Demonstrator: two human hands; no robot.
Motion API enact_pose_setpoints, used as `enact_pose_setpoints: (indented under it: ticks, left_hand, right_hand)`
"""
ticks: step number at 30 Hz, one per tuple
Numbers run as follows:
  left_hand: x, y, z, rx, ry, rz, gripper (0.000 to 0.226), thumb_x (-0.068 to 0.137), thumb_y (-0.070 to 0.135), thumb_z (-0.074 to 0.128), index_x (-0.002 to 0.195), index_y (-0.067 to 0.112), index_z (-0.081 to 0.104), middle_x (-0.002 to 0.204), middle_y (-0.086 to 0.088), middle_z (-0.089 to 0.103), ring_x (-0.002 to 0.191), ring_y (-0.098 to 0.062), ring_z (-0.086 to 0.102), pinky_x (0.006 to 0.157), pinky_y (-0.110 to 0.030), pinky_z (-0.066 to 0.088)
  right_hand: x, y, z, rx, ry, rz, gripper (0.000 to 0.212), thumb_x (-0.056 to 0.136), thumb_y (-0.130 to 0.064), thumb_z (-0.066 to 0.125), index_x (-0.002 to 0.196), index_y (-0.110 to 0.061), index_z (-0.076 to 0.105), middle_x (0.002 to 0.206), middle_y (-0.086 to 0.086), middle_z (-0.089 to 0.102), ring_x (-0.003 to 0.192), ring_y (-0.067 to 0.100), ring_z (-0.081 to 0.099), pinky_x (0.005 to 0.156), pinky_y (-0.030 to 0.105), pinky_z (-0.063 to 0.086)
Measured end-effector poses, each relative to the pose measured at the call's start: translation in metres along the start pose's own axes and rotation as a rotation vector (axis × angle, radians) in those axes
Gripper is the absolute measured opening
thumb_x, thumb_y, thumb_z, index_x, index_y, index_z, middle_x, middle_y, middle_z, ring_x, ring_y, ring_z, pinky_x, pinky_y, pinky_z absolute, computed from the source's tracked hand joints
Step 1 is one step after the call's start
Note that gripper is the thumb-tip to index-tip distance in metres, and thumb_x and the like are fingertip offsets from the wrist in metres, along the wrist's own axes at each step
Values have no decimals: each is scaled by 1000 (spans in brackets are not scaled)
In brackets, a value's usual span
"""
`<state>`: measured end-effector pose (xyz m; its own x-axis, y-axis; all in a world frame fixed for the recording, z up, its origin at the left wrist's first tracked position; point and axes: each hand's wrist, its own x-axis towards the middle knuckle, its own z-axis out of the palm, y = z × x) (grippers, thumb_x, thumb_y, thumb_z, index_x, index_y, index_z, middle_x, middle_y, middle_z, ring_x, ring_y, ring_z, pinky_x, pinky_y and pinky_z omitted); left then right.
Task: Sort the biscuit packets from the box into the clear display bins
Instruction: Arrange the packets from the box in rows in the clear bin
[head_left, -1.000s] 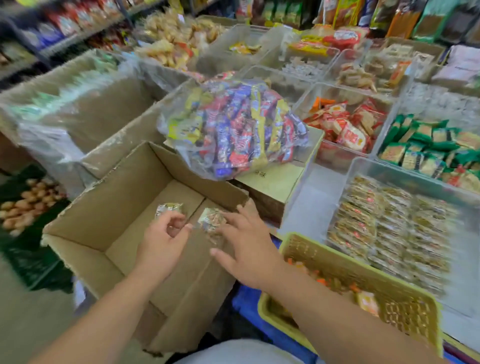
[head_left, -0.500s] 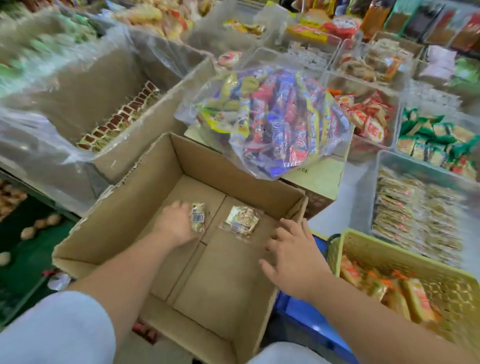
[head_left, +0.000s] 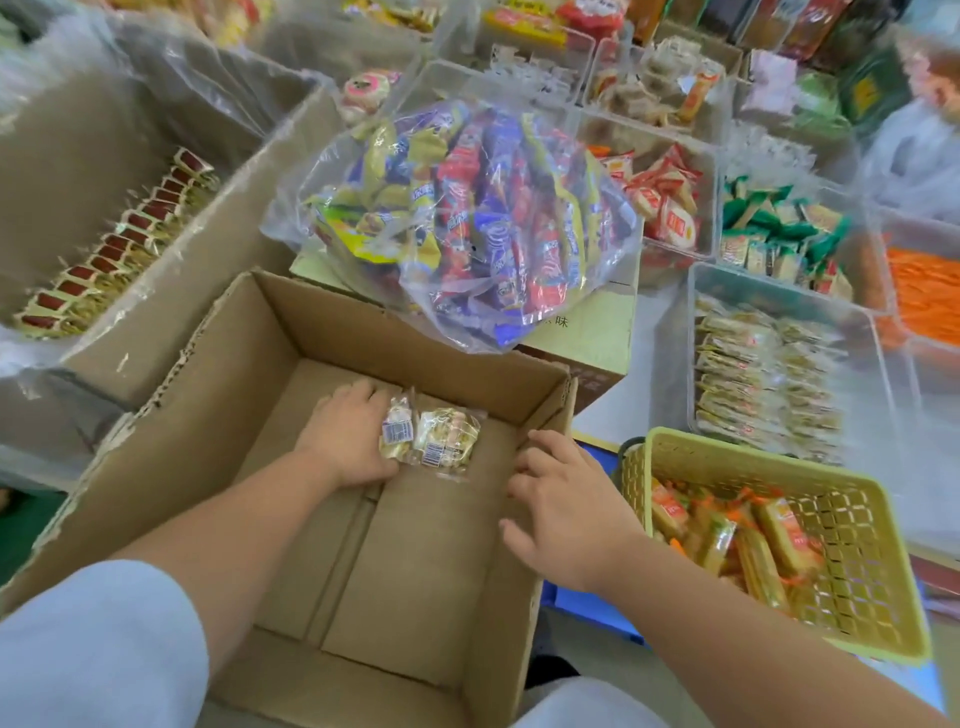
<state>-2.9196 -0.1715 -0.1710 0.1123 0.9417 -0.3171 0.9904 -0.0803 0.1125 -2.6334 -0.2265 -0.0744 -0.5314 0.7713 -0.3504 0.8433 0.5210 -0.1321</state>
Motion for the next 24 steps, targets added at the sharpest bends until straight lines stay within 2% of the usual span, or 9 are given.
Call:
enact_pose_setpoints:
  ticks: [2,5,10,17,19,20,22,24]
  left_hand:
    - [11,22,-4,-1,9,150,83,60,63,71,131,23,52,119,-2,49,113,-30,54,93,-43,47]
    - [28,55,1,11,-56,223,82,71,61,75,138,23,47,136,-2,45,124,-28,49,104,-43,44]
    - [43,74,21,60,-242,226,99,74,58,79,152,22,30,150,-2,40,138,-29,39,115,-46,37]
    - [33,70,21,-5,-149,131,103,71,63,76,155,26,29,144,-8,51,132,-32,48,110,-43,41]
    - [20,67,8,-170,-156,43,108,61,62,79,152,29,33,136,-7,58,125,-31,56,102,-37,46]
    - [11,65,-2,-327,-158,-14,109,55,59,82,149,30,37,127,-4,63,116,-28,61,95,-33,49]
    - [-12,62,-26,-777,-142,-144,107,41,51,85,139,31,47,112,3,68,97,-19,68,81,-28,54]
    - [-39,60,-49,-1271,-108,-236,95,36,41,90,124,28,56,113,-5,72,88,-17,73,73,-32,59]
  right_hand:
    - [-1,-1,0,15,-1,5,64,87,-63,30,119,-25,70,130,-4,58,146,25,26,119,48,28]
    - [-1,-1,-1,18,-8,18,66,86,-62,27,120,-24,69,130,-4,57,146,24,24,116,48,32]
    - [-1,-1,-2,29,-12,29,67,84,-62,26,116,-23,70,130,-4,56,146,23,22,108,47,38]
    - [-1,2,-1,35,-16,17,65,85,-61,27,120,-24,68,132,-4,56,146,24,22,107,49,39]
    - [-2,5,-1,40,-36,-3,64,88,-61,30,128,-26,64,136,-4,53,147,24,20,109,51,38]
    - [-2,7,-2,44,-45,-16,61,89,-62,33,133,-28,60,138,-5,52,148,24,19,110,52,37]
    - [-2,9,-3,77,-47,-45,61,91,-66,39,142,-33,50,144,-8,48,150,22,16,114,52,33]
    - [-2,11,-6,137,-48,-63,68,91,-71,42,150,-38,36,152,-11,42,152,20,13,119,52,24]
